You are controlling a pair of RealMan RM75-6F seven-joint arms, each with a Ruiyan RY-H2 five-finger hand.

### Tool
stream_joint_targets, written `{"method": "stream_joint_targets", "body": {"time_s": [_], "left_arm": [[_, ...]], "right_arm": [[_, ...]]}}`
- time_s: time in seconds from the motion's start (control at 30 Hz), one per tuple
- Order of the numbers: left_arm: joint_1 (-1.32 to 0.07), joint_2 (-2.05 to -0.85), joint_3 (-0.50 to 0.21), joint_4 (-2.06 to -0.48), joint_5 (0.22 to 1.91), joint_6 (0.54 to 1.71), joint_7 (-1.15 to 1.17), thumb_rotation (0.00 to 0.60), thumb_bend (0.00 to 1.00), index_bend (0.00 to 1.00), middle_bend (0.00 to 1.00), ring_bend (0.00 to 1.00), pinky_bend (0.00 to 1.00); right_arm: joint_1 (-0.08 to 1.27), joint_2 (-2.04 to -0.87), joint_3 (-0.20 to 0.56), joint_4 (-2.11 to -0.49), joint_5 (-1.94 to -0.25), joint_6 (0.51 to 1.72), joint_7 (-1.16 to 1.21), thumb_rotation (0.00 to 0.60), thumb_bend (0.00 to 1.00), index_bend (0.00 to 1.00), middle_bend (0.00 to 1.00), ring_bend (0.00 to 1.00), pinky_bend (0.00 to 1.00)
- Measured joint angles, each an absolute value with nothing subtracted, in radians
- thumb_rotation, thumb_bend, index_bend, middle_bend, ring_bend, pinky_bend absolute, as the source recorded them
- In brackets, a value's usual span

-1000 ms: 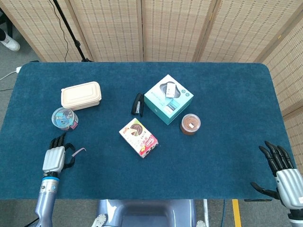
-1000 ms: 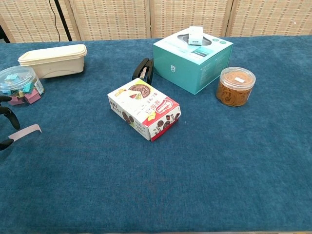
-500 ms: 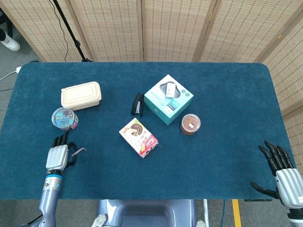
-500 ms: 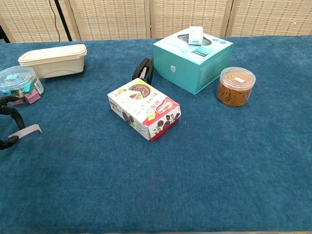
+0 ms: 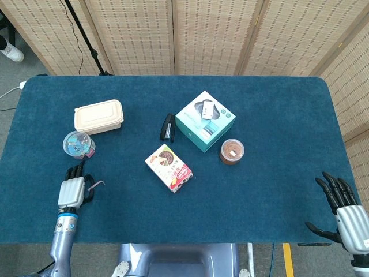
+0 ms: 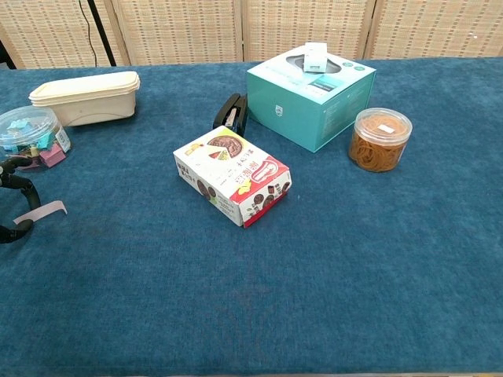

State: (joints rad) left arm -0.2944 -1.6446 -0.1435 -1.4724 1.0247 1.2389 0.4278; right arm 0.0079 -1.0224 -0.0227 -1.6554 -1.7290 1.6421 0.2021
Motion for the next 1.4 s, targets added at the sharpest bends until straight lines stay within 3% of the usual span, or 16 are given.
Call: {"method": "stream_joint_targets", "body": {"time_s": [0.93, 1.4], "left_arm": [[-0.294, -1.657, -0.130, -1.475, 1.055, 1.275, 0.435, 0.600, 0.47, 0.57, 0.00, 0.00, 0.00], [-0.375, -1.577, -0.174, -1.661, 1.141, 1.295, 0.565, 0.600, 0.48, 0.59, 0.00, 0.00, 0.00]], "right_arm": [[0.010, -1.017, -0.026, -1.657, -1.730, 1.636, 0.214, 0.600, 0.00, 0.00, 0.00, 0.00, 0.00], [0.010, -1.018, -0.026, -1.661, -1.726, 1.633, 0.209, 0.600, 0.00, 0.00, 0.00, 0.00, 0.00]]}}
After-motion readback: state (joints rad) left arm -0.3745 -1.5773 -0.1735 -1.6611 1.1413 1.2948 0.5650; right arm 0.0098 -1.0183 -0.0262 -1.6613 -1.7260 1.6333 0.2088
